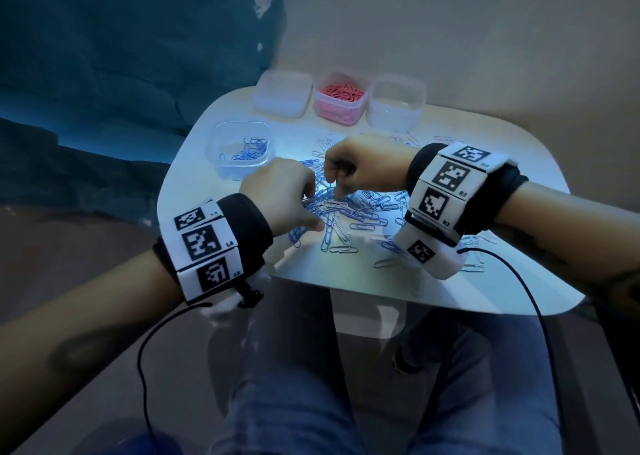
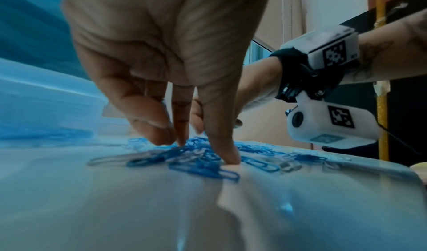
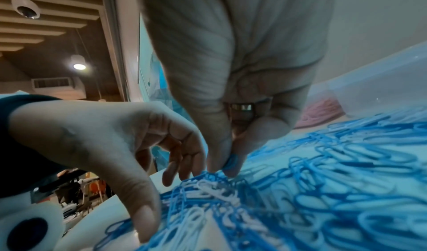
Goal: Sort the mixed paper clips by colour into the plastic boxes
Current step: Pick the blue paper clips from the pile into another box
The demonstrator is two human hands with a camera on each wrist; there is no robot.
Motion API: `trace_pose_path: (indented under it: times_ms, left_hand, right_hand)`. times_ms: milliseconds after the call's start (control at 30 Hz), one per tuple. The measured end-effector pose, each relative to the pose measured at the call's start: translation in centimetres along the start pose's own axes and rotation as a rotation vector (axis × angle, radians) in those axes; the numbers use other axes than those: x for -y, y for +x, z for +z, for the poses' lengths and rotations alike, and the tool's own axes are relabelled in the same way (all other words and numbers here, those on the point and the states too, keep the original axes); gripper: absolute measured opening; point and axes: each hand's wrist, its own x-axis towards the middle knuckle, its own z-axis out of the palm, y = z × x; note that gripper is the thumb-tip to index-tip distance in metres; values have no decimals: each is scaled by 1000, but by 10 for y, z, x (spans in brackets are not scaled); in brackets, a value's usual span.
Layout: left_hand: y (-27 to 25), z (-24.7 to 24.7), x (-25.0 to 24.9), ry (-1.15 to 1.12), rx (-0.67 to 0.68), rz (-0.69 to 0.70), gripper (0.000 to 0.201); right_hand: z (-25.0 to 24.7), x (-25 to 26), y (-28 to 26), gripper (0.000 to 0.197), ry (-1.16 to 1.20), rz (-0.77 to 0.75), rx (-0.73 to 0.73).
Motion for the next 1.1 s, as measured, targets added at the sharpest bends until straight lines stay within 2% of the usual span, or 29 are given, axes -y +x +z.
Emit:
trace_pose_path:
  times_ms: [267,400,667,833,1000,1100]
  left_hand:
    - [9,-5,1,-17,124,37,24]
    - [10,-4,1,30,173,74,26]
    - [11,-3,-5,168,193,149,25]
    - [8,0,-8,279,137,172,16]
    - [15,-7,-6,136,83,125,15]
    - [17,-11,-4,-20,79,87,27]
  right_hand:
    - [0,-10,-11,20,14,9,-10]
    - [0,-15,-13,17,88,35,-12]
    - [-1,-20,-23,15,222,53,-95]
    - [4,-21,-28,14,261,63,-177]
    - [1,-26,-38,12,382,113,-213]
    - [-1,-29,-41,14,446,141,-239]
